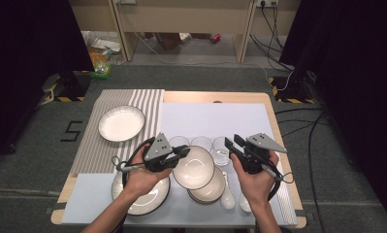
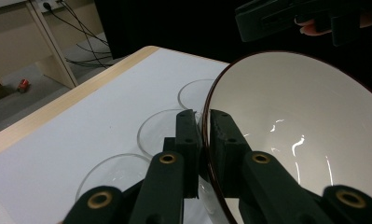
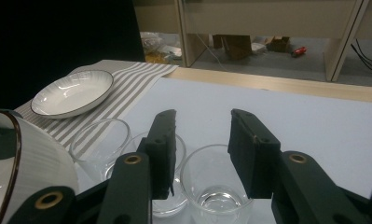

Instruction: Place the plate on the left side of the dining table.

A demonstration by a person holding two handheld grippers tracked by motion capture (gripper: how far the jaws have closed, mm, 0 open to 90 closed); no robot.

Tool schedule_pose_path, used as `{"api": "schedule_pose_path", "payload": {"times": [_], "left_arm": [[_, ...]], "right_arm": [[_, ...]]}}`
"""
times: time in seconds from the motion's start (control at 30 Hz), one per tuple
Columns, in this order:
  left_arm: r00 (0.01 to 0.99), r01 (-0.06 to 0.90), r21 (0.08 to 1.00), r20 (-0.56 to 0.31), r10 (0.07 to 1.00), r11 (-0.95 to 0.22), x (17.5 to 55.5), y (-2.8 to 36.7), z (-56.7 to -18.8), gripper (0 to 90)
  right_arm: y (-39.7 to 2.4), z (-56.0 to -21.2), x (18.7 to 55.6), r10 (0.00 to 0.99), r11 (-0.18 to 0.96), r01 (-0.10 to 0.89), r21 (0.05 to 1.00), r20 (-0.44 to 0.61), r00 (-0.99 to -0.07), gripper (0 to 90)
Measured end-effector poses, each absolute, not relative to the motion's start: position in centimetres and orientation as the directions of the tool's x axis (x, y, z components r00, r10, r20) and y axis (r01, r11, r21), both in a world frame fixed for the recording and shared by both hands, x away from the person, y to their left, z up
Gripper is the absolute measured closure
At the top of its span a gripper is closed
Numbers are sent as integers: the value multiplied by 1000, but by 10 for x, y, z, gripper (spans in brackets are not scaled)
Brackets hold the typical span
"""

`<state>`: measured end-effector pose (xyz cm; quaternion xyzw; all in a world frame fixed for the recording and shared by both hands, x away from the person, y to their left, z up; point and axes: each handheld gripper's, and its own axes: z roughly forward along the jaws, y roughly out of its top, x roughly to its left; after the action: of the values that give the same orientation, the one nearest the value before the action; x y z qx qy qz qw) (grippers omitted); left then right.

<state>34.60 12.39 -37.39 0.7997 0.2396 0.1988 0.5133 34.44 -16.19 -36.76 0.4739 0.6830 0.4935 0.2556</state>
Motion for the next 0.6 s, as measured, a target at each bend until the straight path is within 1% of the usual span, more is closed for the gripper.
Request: {"api": "schedule_pose_path", "payload": {"times": [0.6], "left_arm": [[773,196,917,72,630,-347,347,145,-371,819]], "right_arm": [[-162,-368,344,900,63,395,916,119,-419,617]]}}
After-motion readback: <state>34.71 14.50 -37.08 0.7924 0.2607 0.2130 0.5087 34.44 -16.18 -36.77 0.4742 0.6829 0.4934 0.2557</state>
